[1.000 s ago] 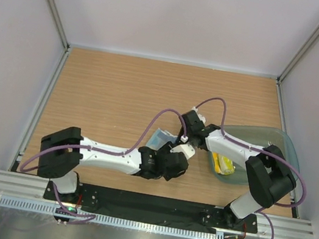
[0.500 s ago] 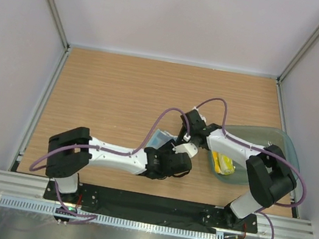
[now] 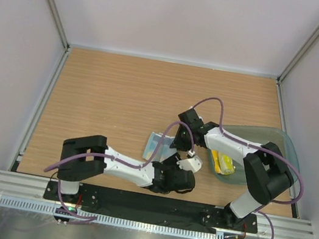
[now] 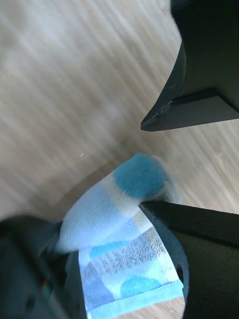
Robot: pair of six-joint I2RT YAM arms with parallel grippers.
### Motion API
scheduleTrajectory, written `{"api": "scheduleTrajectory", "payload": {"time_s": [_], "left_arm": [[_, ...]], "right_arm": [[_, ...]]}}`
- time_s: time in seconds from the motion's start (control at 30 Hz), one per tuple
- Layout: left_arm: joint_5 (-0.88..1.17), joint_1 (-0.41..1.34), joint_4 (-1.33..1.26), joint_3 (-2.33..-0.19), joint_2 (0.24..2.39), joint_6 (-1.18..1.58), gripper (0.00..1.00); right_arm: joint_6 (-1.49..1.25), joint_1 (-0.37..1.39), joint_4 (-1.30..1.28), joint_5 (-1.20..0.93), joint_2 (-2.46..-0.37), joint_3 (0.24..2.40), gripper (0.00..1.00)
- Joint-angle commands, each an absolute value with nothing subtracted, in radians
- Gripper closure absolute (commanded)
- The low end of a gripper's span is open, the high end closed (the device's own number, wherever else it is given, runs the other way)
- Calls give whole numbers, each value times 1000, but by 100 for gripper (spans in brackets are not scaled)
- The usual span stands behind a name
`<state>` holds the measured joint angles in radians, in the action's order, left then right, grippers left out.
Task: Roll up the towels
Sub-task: Roll the towel
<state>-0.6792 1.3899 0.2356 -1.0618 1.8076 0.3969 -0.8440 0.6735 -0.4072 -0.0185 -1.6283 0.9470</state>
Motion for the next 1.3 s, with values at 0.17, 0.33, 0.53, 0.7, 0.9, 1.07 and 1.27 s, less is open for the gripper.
{"api": "scheduleTrajectory", "payload": {"time_s": [0.17, 0.33, 0.53, 0.7, 0.9, 1.07, 1.27], "left_arm": [[-727, 1430, 262, -1043, 1839, 448, 51], [-759, 1428, 298, -1063, 1864, 469, 79], [-716, 1396, 287, -1017, 1801, 479, 95], [-606, 1368, 258, -966, 1727, 437, 99], [-477, 1312, 248, -905, 1608, 436, 100], [-442, 1281, 256, -871, 1554, 410, 100], [-431, 1259, 275, -841, 1506, 503, 100]], "right_arm": [[-818, 690, -472, -37, -1634, 1014, 94], [-816, 678, -489, -52, -1623, 1003, 94], [-801, 600, -499, -57, -1551, 911, 84], [-779, 552, -523, -46, -1505, 890, 55], [-752, 497, -548, -32, -1482, 899, 41], [-724, 460, -581, -9, -1470, 937, 41], [-712, 431, -594, -9, -1444, 962, 41]]}}
